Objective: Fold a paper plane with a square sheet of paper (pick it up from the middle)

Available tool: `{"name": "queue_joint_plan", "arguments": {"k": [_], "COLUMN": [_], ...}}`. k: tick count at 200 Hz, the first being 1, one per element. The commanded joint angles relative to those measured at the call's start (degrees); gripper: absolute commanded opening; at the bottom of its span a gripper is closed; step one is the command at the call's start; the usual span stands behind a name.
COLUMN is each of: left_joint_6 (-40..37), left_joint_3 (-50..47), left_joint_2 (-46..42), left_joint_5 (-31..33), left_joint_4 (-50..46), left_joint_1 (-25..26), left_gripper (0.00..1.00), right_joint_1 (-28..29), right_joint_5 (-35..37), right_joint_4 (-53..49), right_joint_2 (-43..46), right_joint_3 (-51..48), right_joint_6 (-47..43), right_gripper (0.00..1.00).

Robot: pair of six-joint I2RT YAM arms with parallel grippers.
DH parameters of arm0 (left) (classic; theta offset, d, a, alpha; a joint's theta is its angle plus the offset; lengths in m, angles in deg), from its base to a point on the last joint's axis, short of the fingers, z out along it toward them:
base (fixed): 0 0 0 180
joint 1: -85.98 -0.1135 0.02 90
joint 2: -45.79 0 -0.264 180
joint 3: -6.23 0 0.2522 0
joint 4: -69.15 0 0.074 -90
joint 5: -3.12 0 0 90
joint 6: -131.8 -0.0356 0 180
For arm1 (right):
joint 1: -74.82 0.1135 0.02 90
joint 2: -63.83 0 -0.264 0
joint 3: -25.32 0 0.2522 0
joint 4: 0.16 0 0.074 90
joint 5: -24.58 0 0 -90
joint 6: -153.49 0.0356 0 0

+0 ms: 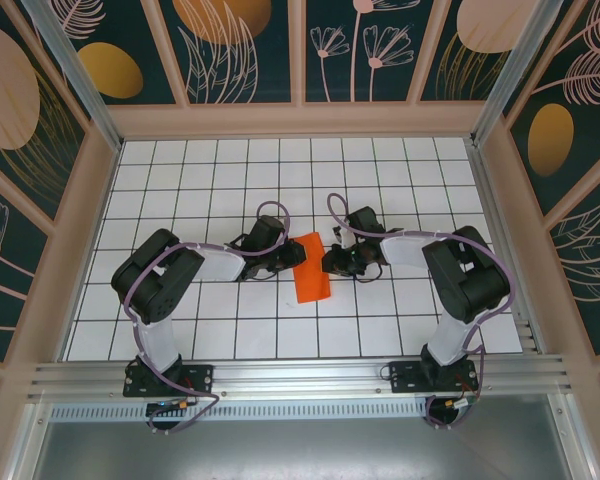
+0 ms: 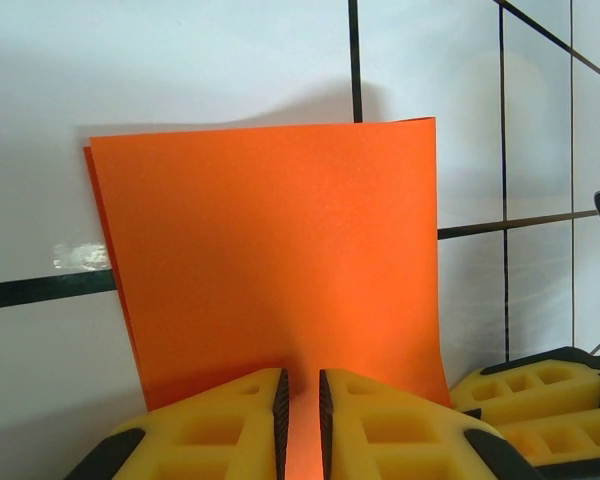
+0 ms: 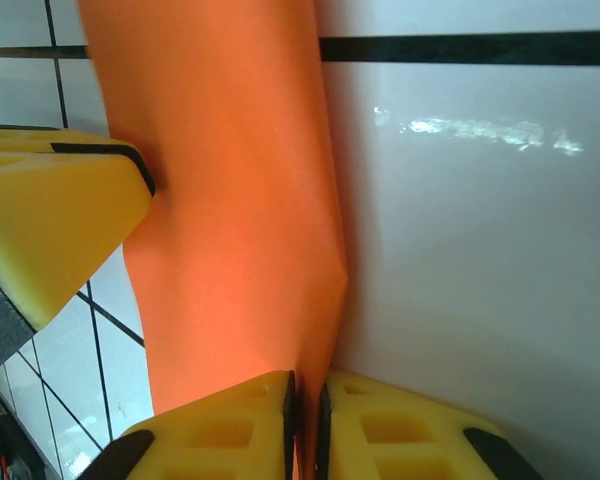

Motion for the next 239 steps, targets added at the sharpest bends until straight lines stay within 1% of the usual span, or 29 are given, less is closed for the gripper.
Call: {"name": "queue_joint_plan", "arguments": {"k": [1, 25, 47, 69, 84, 94, 97, 107, 120, 140, 165, 197, 239], "left_joint_6": [0.4, 1.1, 1.2, 1.3, 1.4, 1.1, 1.2, 1.3, 1.3, 1.3, 1.6, 1.7, 1.3], "left_joint_3": [-1.2, -2.7, -4.2, -4.7, -4.8, -4.6, -4.6, -4.7, -4.8, -4.8, -4.7, -4.7, -4.4], "left_joint_2": [4.3, 5.1, 4.7, 4.8, 5.0, 5.2, 5.2, 5.1, 5.1, 5.2, 5.4, 5.4, 5.8], "left_joint_5": [2.2, 2.5, 3.3, 3.3, 3.0, 3.0, 3.0, 3.2, 3.4, 3.8, 4.0, 4.7, 5.7], "left_joint_4": [-4.8, -5.0, -5.2, -4.8, -4.3, -4.5, -4.6, -4.6, -4.5, -4.8, -4.9, -5.6, -6.5], "left_joint_1": [0.2, 0.3, 0.2, 0.2, 0.3, 0.2, 0.3, 0.2, 0.3, 0.3, 0.3, 0.3, 0.2], "left_gripper": [0.19, 0.18, 0.18, 0.18, 0.18, 0.18, 0.18, 0.18, 0.18, 0.17, 0.17, 0.17, 0.17], "right_joint_1": [-0.8, -0.8, -0.8, 0.1, 1.8, 2.3, 3.5, 4.7, 5.5, 6.2, 7.2, 7.4, 5.8], "right_joint_5": [5.1, 4.8, 6.7, 7.3, 6.0, 4.9, 4.7, 4.5, 3.5, 2.3, 0.9, 3.5, 5.3], "right_joint_4": [-3.9, -4.7, -6.2, -7.5, -7.1, -6.5, -6.3, -5.6, -4.0, -2.8, -2.3, -4.1, -5.0], "right_joint_2": [1.4, 4.4, 8.2, 10.3, 9.8, 8.4, 8.0, 6.4, 4.7, 2.2, 0.2, -0.9, -0.6], "right_joint_3": [0.4, 2.4, 3.6, 5.1, 5.9, 6.4, 6.5, 6.8, 6.3, 5.8, 5.5, 4.8, 1.1], "right_joint_6": [-0.4, 0.7, 1.2, 0.8, 0.7, 1.0, 1.1, 1.4, 2.0, 2.2, 1.9, 1.3, 0.6], "right_gripper": [0.23, 0.32, 0.37, 0.38, 0.37, 0.33, 0.32, 0.29, 0.24, 0.21, 0.2, 0.2, 0.2]}}
